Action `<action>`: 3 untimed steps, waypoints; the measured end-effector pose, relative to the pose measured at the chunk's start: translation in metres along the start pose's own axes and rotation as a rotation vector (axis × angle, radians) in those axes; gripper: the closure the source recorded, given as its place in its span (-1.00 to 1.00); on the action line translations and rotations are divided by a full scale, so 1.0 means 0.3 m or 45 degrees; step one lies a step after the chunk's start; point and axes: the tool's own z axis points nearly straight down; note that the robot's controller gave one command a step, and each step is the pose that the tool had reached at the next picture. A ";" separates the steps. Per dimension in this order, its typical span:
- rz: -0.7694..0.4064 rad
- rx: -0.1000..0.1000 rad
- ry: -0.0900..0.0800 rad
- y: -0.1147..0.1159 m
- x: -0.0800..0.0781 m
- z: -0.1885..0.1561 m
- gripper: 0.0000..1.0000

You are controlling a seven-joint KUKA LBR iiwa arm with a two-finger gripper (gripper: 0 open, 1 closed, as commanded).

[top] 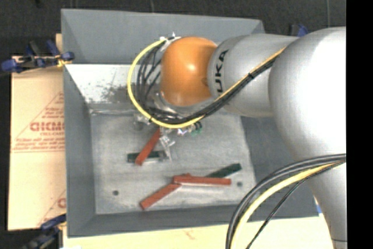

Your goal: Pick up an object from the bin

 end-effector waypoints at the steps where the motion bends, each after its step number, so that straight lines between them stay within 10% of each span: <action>1: -0.385 0.007 -0.005 0.035 -0.033 -0.028 1.00; 3: -0.382 0.006 -0.007 0.035 -0.033 -0.040 1.00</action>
Offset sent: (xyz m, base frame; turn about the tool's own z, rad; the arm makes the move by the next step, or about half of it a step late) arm 0.0000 0.0000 0.0000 0.0000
